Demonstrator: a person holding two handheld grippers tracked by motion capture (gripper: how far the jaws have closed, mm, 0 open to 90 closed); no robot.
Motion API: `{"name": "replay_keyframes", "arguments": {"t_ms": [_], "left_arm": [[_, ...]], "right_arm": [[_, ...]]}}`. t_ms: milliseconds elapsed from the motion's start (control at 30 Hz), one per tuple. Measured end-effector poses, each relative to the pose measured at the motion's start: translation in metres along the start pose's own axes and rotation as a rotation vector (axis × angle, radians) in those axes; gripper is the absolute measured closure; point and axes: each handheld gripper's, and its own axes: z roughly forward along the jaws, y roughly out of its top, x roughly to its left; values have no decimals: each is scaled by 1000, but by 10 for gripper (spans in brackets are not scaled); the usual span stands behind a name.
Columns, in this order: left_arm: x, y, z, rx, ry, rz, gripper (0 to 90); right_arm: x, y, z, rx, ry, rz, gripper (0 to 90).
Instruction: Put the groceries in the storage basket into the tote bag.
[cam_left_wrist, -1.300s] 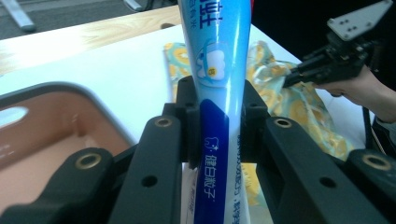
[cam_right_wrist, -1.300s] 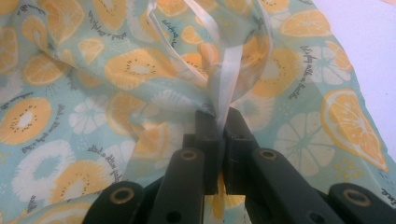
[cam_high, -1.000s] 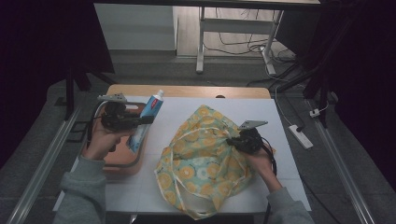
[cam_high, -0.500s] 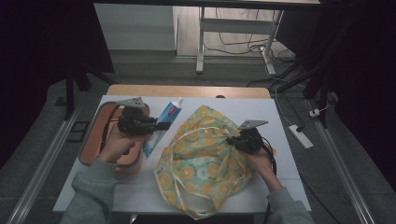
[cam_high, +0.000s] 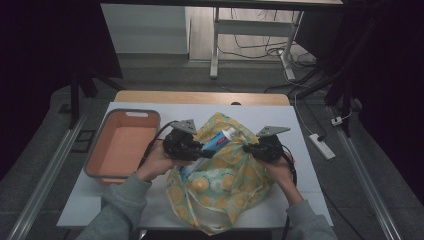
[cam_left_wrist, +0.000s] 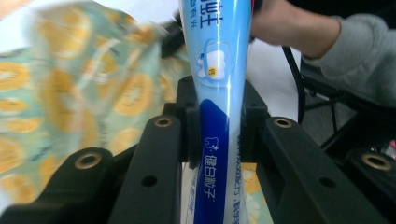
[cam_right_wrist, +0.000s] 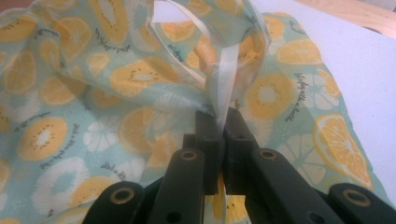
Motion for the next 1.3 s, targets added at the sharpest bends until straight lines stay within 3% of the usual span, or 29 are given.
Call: {"name": "replay_keyframes", "arguments": {"t_ms": [33,233,500,833,1100,1300], "left_arm": [[-3,0,11,28,-6,10,750],[-5,-2,39,104,14,42,751],[-7,-5,61,190,61,89,750],[2,-13,72,280,125,66,749],[2,-16,88,355,142,59,748],[2,-8,104,377,176,73,748]], "right_arm": [[0,1,-1,-5,2,0,867],[0,3,-7,-29,8,6,868],[0,7,-14,-61,21,14,868],[-2,14,-35,-130,30,37,869],[5,18,-36,-147,54,24,869],[11,21,-34,-153,81,19,870]]}}
